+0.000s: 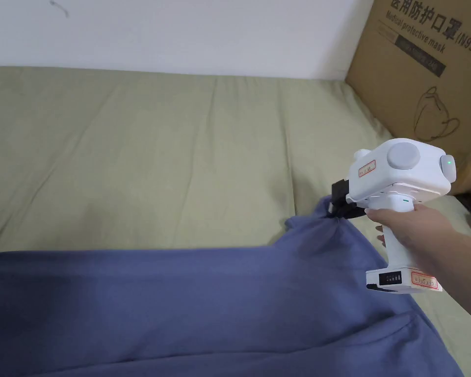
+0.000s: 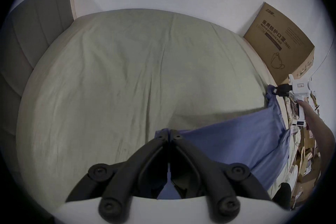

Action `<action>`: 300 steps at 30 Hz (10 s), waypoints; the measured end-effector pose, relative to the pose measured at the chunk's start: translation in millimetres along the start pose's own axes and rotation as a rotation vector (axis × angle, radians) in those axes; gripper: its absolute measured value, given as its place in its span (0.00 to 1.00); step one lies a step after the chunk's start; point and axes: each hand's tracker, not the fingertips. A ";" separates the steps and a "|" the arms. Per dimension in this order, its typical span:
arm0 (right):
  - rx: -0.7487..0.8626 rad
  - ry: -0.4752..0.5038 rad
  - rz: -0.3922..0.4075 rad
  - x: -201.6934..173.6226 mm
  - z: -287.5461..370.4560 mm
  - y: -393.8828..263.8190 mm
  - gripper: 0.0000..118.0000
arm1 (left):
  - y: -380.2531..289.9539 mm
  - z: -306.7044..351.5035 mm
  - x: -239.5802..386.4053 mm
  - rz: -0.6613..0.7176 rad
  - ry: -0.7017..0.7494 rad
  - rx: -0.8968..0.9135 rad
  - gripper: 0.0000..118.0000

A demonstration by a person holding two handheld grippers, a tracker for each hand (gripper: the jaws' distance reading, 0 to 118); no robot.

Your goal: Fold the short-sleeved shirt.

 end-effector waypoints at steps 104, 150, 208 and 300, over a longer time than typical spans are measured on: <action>0.181 -0.072 0.220 -146.8 152.3 -299.1 0.00 | -224.8 -15.7 -80.3 0.570 -0.623 -0.111 0.05; 0.175 0.088 0.144 -125.8 158.5 -303.7 0.00 | -161.9 57.6 111.8 0.019 -0.114 -0.131 0.00; 0.186 0.109 0.138 -123.8 168.1 -300.6 0.00 | -170.1 108.5 31.7 -0.131 0.192 -0.028 0.05; -0.214 0.627 -0.093 -89.7 59.8 -314.2 0.00 | -207.1 26.4 -20.0 0.463 -0.753 -0.084 0.99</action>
